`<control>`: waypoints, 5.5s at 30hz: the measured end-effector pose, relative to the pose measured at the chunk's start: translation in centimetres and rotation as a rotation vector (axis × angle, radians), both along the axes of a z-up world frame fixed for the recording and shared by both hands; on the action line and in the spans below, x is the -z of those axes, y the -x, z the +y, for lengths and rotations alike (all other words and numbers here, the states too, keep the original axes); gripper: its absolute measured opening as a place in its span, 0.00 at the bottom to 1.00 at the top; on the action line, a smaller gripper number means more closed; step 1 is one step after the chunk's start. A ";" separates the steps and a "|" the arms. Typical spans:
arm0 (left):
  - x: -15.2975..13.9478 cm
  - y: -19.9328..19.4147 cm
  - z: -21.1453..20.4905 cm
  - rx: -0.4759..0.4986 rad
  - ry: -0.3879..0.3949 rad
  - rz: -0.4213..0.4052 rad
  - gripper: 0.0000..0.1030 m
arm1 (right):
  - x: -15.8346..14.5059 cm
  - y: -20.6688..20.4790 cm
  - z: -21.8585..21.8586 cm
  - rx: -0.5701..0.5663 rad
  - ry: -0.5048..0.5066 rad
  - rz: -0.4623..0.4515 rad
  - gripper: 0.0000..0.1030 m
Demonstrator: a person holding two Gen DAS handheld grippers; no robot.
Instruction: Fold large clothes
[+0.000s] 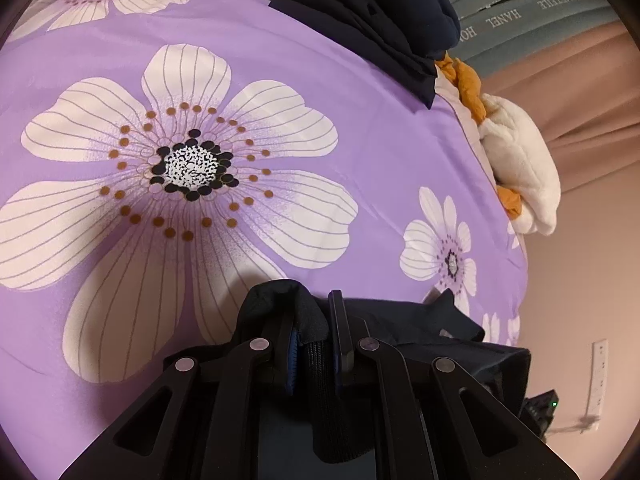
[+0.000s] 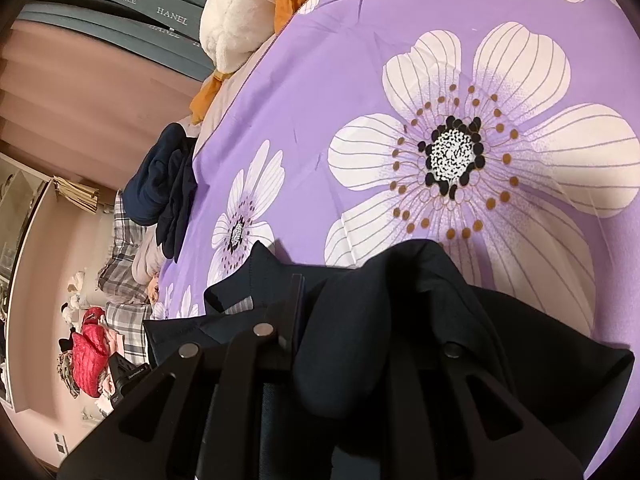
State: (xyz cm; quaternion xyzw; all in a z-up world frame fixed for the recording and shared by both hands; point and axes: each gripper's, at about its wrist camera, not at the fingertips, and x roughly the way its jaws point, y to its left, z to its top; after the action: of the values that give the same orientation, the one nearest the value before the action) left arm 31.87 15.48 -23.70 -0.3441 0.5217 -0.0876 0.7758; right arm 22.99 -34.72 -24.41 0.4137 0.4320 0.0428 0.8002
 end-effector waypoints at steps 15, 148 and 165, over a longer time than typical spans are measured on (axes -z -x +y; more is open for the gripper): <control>-0.4 0.0 -1.1 0.032 -0.110 -0.018 0.08 | 0.1 -0.3 0.3 0.007 0.013 0.018 0.15; -4.2 1.6 2.9 -0.063 -0.352 -0.047 0.66 | -1.9 0.2 -3.5 0.235 -0.123 -0.048 0.59; -1.9 10.3 1.9 0.152 -0.316 -0.050 0.66 | -3.0 9.4 -3.4 0.119 0.109 0.016 0.60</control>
State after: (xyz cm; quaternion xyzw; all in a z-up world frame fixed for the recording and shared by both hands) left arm 21.61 17.34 -21.77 -0.1753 0.5338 -0.0713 0.8242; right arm 13.60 -38.12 -21.42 0.3947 0.4146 -0.0316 0.8194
